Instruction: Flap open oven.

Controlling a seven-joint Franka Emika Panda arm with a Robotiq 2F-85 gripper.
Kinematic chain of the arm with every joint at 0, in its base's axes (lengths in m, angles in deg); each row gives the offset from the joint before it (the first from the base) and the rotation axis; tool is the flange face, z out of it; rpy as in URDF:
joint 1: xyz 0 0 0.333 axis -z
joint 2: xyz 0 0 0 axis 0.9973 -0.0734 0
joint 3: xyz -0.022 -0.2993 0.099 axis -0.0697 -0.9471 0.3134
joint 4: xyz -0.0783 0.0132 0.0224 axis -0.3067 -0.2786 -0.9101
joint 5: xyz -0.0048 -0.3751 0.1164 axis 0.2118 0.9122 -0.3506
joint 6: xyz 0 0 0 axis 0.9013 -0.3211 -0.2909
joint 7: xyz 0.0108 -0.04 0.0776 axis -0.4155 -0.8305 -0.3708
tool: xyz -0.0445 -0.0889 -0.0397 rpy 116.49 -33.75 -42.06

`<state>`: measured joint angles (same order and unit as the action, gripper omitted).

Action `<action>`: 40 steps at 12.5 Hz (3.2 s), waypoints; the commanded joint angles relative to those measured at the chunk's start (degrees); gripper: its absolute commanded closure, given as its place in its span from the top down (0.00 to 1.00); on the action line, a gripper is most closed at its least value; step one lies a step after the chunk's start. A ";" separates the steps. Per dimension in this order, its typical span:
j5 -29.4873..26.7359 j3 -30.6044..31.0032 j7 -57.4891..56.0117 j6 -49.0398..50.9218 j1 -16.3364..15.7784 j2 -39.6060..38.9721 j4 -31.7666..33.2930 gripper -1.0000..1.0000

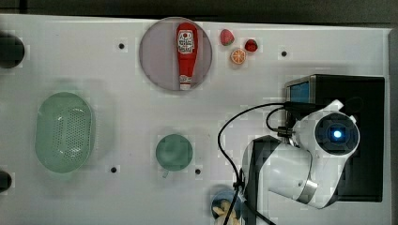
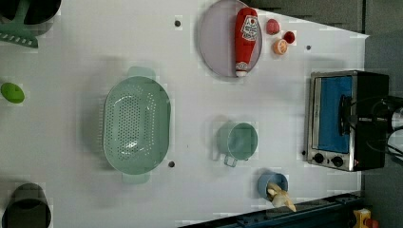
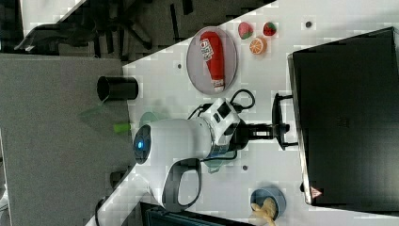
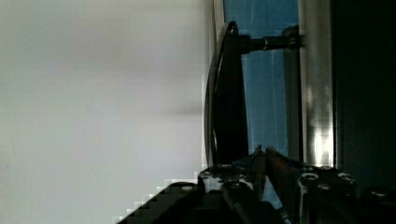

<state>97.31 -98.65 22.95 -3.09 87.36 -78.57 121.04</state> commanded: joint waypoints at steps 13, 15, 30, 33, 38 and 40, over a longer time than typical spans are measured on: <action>18.15 8.61 25.58 -1.08 -5.72 -6.33 2.15 0.17; 21.89 9.78 32.64 -1.04 -7.12 -9.00 1.91 0.17; 25.42 10.36 55.61 2.68 -17.13 -18.39 -7.84 0.17; 13.59 9.89 55.61 3.93 -16.72 -9.58 -7.94 0.17; -4.30 6.91 55.62 9.47 -16.49 3.12 -8.62 0.17; -7.97 6.55 55.61 15.78 -16.52 7.73 -9.61 0.17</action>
<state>91.57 -91.68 75.89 11.09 69.94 -71.03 111.19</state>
